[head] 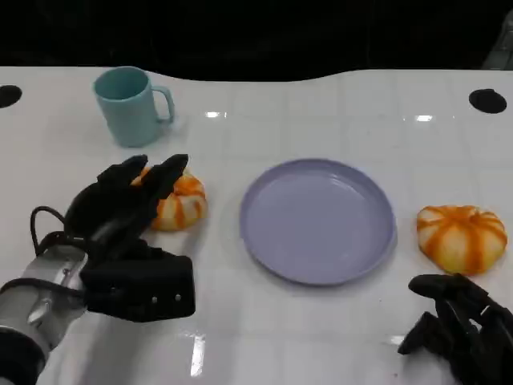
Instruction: Grasp the bread from the table and place it into the plate.
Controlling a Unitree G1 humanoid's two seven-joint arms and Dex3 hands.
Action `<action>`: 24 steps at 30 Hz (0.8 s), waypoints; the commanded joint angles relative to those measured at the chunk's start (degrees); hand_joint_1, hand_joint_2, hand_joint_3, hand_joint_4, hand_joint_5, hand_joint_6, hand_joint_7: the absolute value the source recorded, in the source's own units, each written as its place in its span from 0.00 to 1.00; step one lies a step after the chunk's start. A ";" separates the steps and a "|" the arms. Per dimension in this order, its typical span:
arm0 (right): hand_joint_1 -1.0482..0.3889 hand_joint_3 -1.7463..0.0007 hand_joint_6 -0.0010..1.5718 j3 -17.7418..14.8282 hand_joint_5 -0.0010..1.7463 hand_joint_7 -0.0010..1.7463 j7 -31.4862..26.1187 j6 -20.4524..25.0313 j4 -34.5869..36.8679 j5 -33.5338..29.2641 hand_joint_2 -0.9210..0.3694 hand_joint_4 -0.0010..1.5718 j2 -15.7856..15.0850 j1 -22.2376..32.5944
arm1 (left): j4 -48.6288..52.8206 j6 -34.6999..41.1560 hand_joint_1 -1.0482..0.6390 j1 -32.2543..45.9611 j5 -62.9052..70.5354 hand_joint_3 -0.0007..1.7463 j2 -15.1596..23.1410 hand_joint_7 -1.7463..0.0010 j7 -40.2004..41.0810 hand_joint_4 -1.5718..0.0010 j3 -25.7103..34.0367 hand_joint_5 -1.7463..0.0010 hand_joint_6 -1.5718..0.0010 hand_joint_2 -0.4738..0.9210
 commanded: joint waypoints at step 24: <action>0.30 0.89 0.47 -0.46 0.86 0.53 -0.31 0.46 -1.48 -0.04 0.00 0.40 -0.37 1.18 | 8.65 4.84 0.00 -5.34 2.75 0.07 -0.37 1.00 6.03 1.00 -4.89 1.00 1.00 1.00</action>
